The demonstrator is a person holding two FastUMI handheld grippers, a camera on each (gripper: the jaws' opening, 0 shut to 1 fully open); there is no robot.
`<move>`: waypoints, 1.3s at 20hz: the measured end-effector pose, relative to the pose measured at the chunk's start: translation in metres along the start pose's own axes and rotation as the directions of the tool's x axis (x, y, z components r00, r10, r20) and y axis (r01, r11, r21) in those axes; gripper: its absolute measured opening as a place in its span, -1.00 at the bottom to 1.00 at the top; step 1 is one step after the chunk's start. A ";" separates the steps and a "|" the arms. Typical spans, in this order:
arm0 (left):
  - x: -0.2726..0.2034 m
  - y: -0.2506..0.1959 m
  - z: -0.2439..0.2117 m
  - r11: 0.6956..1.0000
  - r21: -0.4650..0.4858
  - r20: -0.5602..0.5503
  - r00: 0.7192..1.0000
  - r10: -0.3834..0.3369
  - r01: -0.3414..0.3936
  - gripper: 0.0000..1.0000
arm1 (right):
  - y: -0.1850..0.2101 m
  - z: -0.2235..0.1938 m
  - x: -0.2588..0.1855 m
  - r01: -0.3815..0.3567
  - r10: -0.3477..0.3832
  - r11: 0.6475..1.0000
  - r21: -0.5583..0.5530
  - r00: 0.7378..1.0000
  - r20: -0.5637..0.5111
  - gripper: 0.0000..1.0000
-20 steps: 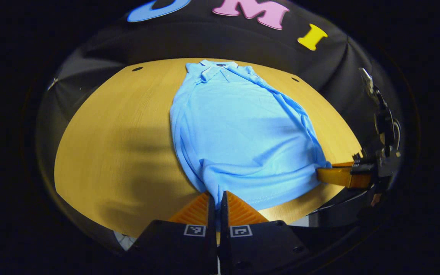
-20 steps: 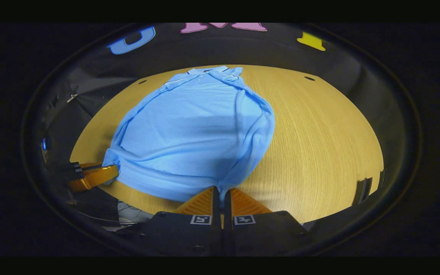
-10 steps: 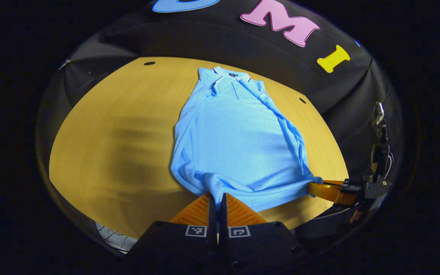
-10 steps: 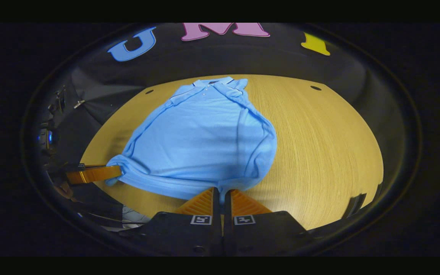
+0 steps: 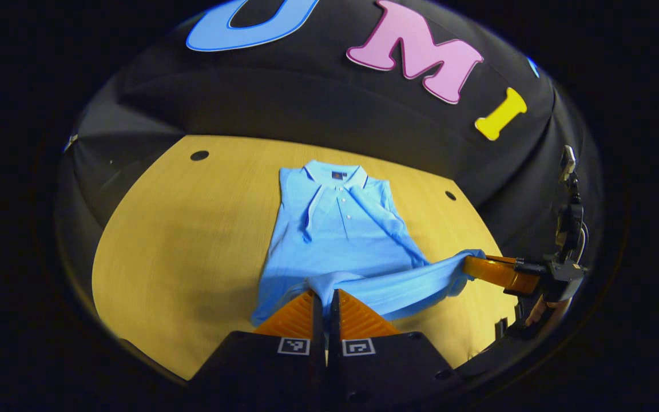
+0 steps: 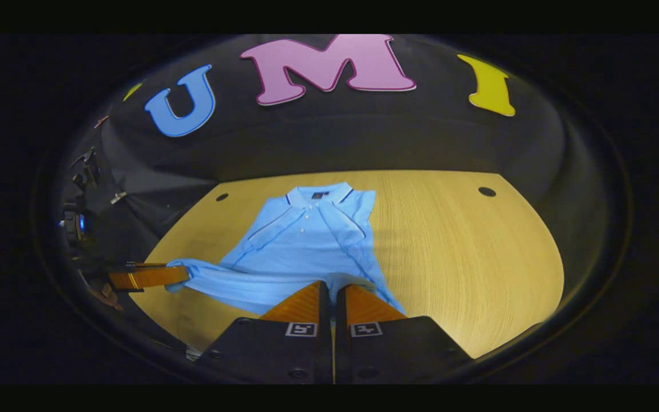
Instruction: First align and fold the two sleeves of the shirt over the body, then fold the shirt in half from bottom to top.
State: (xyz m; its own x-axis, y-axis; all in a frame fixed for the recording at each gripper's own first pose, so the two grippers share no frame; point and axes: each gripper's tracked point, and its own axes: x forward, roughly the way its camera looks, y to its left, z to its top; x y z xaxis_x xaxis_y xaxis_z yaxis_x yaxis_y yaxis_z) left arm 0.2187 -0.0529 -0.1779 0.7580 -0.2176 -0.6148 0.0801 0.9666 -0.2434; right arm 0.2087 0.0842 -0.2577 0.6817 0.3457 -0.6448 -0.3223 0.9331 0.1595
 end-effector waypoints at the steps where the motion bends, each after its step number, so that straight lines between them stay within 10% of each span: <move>1: 0.008 0.001 0.019 1.000 0.002 0.016 1.000 -0.004 0.004 -0.87 | 0.001 0.023 0.006 -0.005 0.005 1.000 0.000 1.000 0.026 -0.88; 9: 0.112 0.025 0.138 0.997 0.062 0.082 0.996 0.032 -0.037 -0.88 | -0.008 0.147 0.119 -0.021 0.026 0.999 -0.032 0.987 0.157 -0.88; 19: 0.242 0.082 0.185 0.992 0.065 0.087 0.991 0.103 -0.109 -0.68 | -0.053 0.151 0.254 0.076 -0.077 0.997 0.022 0.995 0.063 -0.94; 23: 0.218 0.100 0.190 0.966 0.099 0.136 0.965 0.223 -0.237 0.84 | -0.069 0.153 0.240 0.088 -0.092 0.995 0.049 0.991 0.095 0.66; 26: 0.173 0.084 0.203 0.971 0.047 0.242 0.946 0.215 -0.233 0.96 | -0.073 0.157 0.198 0.088 -0.096 0.994 0.058 0.985 0.145 0.94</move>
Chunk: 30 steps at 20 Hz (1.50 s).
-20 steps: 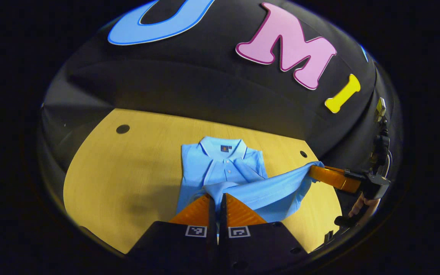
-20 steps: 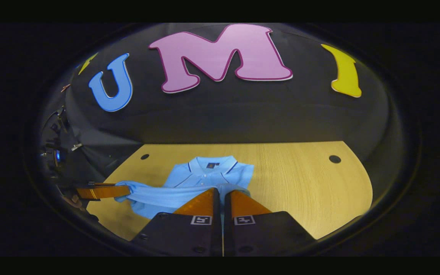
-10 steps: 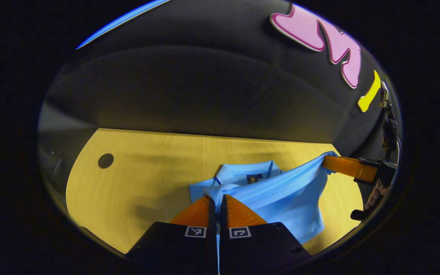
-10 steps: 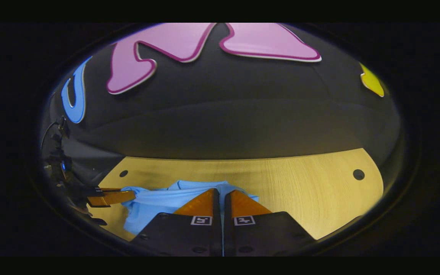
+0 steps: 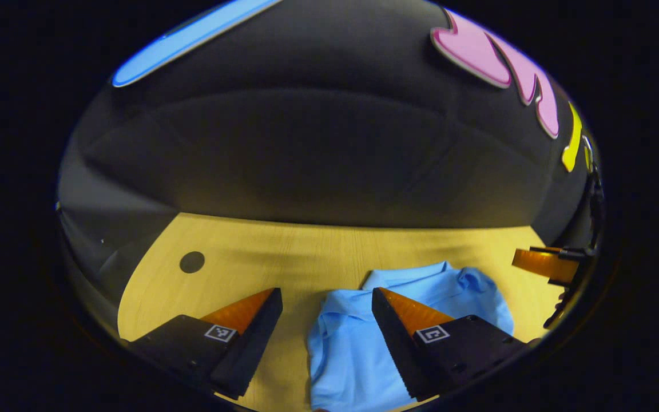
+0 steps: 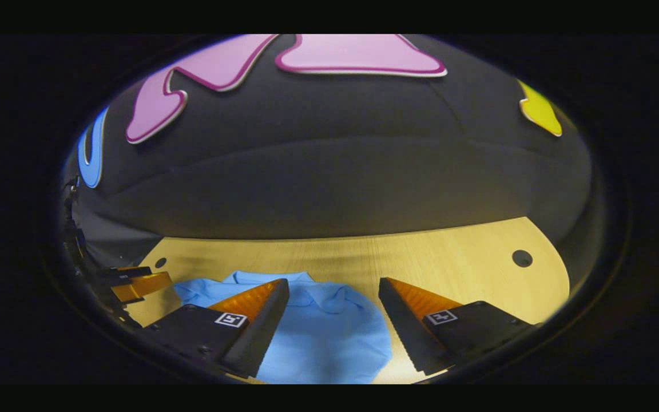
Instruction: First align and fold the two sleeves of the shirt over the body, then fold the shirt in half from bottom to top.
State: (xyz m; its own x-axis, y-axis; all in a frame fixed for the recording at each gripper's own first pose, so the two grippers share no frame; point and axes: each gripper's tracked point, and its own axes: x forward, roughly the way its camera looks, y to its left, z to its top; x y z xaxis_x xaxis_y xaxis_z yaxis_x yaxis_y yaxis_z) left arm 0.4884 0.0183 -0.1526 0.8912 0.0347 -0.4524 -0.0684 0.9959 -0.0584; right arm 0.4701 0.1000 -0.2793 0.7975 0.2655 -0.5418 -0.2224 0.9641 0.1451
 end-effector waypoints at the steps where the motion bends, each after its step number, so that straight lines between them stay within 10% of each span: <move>1: -0.018 0.002 0.006 1.000 0.001 0.037 0.999 0.005 -0.005 0.96 | -0.004 0.002 -0.018 0.006 -0.006 1.000 -0.005 1.000 0.017 0.94; 8: -0.189 -0.001 0.050 0.998 -0.024 0.288 0.956 -0.056 0.066 0.94 | 0.010 0.040 -0.167 0.028 -0.016 0.998 -0.057 0.979 0.203 0.96; 18: -0.457 -0.019 0.036 0.985 -0.088 0.572 0.817 -0.074 0.151 0.93 | 0.074 0.066 -0.414 -0.053 0.081 0.996 -0.072 0.876 0.476 0.95; 23: -0.545 -0.039 0.004 0.993 -0.019 0.688 0.722 -0.072 0.117 0.92 | 0.087 0.011 -0.470 -0.049 0.108 0.990 -0.135 0.871 0.479 0.95; 30: -0.558 -0.053 -0.056 0.993 -0.049 0.647 0.761 -0.051 0.108 0.92 | 0.110 -0.031 -0.508 -0.087 0.135 0.989 -0.118 0.847 0.514 0.95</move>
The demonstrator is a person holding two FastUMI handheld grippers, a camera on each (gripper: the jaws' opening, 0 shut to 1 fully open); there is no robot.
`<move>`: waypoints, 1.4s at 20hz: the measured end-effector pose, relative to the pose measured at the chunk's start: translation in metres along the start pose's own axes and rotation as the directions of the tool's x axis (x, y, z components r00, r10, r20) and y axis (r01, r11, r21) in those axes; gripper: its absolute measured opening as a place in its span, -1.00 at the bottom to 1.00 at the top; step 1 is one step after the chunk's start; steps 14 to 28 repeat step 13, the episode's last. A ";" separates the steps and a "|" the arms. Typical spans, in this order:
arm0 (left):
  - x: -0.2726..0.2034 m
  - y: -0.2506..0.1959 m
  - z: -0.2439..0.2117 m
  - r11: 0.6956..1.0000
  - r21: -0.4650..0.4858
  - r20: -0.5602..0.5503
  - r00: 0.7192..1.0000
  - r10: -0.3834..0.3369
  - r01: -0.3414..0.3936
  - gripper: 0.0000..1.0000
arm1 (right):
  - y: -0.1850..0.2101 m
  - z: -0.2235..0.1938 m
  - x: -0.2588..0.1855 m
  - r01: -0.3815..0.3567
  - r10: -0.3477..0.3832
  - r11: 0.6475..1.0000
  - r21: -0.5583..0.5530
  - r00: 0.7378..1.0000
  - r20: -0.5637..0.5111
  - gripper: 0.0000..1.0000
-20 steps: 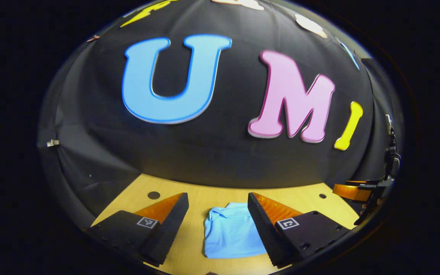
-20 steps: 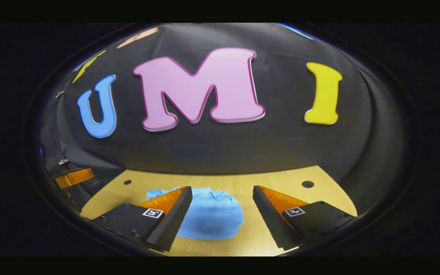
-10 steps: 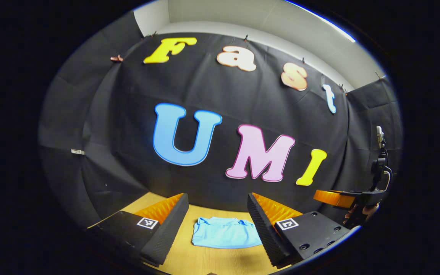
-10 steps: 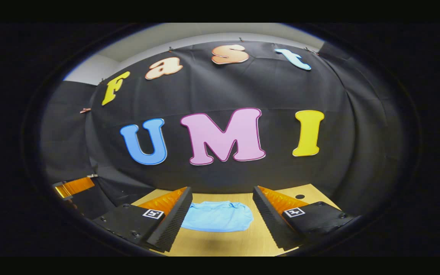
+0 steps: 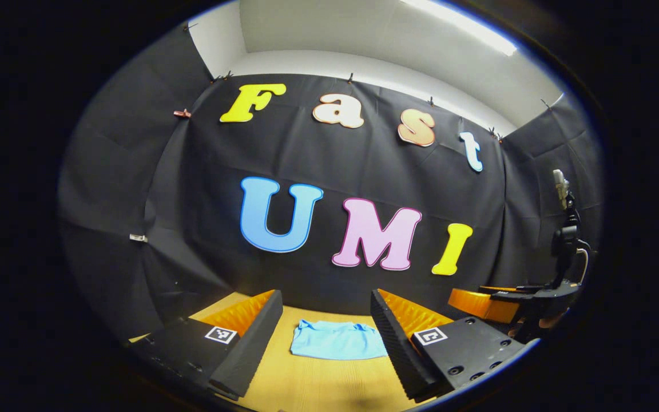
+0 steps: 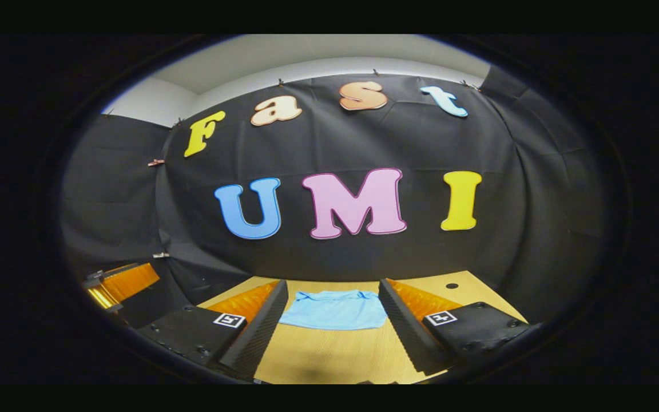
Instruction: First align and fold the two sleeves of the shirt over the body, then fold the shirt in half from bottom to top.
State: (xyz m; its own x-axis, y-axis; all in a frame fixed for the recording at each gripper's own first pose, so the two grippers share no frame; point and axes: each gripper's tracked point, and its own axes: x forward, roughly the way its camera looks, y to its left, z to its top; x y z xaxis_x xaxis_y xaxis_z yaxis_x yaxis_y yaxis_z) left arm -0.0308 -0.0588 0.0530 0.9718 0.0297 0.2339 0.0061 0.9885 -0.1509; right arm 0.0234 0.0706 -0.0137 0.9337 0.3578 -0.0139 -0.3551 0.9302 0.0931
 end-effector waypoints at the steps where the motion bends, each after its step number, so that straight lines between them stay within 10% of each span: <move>1: -0.004 -0.001 0.001 1.000 0.001 0.007 1.000 -0.006 0.006 0.92 | 0.004 -0.002 -0.002 -0.004 0.004 1.000 0.008 1.000 0.002 0.95; 28: -0.015 -0.014 0.000 0.999 -0.001 0.021 0.998 -0.054 0.054 0.92 | 0.029 -0.020 -0.003 -0.022 0.022 1.000 -0.001 1.000 -0.010 0.95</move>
